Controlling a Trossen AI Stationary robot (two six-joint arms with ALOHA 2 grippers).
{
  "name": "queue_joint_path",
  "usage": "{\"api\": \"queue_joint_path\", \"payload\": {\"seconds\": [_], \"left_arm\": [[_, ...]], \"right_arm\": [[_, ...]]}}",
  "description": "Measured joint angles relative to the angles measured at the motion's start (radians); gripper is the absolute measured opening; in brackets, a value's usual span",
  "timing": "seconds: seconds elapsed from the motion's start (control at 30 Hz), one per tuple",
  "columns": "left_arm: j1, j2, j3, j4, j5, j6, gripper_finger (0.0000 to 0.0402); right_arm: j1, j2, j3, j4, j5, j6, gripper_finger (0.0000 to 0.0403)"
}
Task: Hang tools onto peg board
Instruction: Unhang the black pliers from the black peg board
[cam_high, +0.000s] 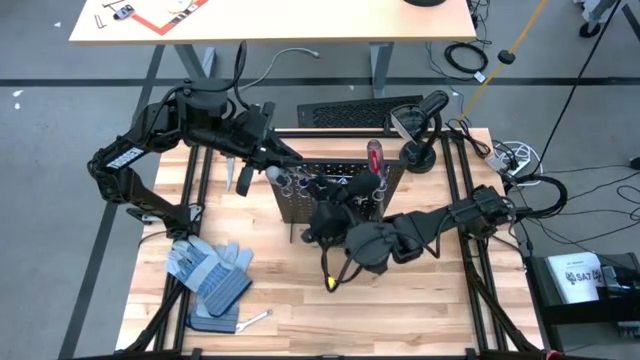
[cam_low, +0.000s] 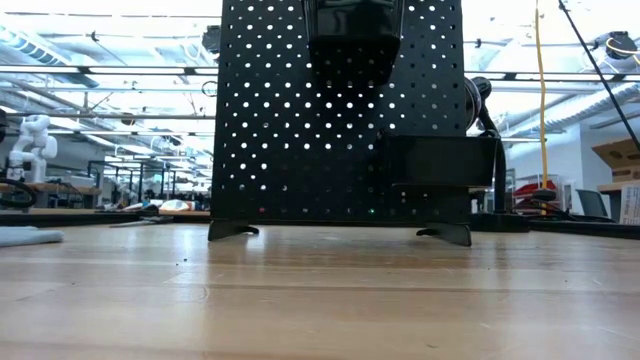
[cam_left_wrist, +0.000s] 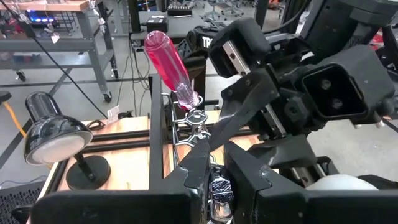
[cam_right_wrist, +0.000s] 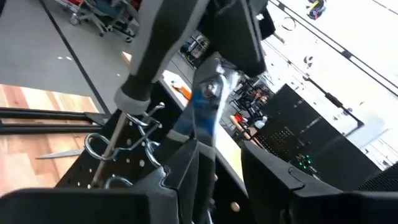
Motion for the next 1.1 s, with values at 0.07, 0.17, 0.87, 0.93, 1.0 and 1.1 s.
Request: {"api": "queue_joint_path", "payload": {"seconds": [0.07,0.17,0.87,0.93,1.0,1.1], "left_arm": [[0.0,0.0,0.0,-0.001,0.0,0.0,0.004],[-0.002,0.0,0.0,-0.002,0.0,-0.004,0.004],[-0.019,0.0,0.0,-0.005,-0.015,-0.005,0.004],[-0.019,0.0,0.0,-0.005,-0.015,-0.005,0.004],[-0.019,0.0,-0.001,-0.005,-0.014,-0.005,0.0044],[-0.019,0.0,-0.001,-0.002,-0.002,-0.005,0.0061]], "right_arm": [[-0.004,0.0,0.0,-0.007,-0.028,0.013,0.0116],[-0.005,0.002,0.0,-0.036,-0.045,0.052,0.0116],[-0.053,0.003,0.0,-0.145,-0.031,0.141,0.0031],[-0.053,0.003,0.0,-0.145,-0.031,0.143,0.0031],[-0.052,0.003,0.0,-0.149,-0.04,0.156,0.0031],[-0.052,0.002,0.0,-0.151,-0.053,0.173,0.0031]]}}
